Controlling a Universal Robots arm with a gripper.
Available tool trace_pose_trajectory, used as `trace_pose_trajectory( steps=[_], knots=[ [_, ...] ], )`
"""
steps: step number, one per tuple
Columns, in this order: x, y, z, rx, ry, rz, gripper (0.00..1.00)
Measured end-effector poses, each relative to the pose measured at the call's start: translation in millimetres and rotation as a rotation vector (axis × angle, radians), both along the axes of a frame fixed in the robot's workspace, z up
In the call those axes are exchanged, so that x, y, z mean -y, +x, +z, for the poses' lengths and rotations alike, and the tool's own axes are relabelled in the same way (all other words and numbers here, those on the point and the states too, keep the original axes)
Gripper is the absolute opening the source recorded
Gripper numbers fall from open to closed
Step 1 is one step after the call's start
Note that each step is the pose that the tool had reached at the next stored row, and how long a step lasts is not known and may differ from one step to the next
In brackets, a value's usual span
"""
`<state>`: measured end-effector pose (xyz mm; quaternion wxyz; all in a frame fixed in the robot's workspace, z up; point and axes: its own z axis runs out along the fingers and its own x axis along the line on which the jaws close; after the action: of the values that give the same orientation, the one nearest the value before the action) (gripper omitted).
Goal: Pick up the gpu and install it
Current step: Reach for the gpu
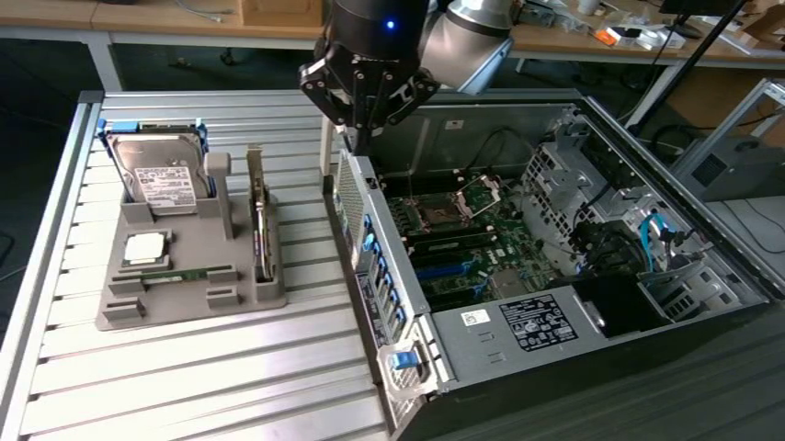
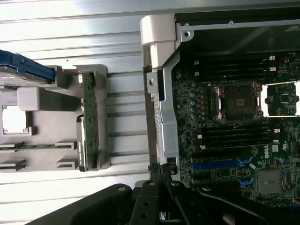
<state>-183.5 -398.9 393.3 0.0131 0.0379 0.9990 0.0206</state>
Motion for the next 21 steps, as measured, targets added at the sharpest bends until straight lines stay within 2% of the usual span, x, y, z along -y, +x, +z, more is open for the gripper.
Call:
trace_pose_trajectory(
  steps=[21],
  knots=[
    [0.0,-7.6,0.0,0.0001,0.0000,0.000,0.11]
  ],
)
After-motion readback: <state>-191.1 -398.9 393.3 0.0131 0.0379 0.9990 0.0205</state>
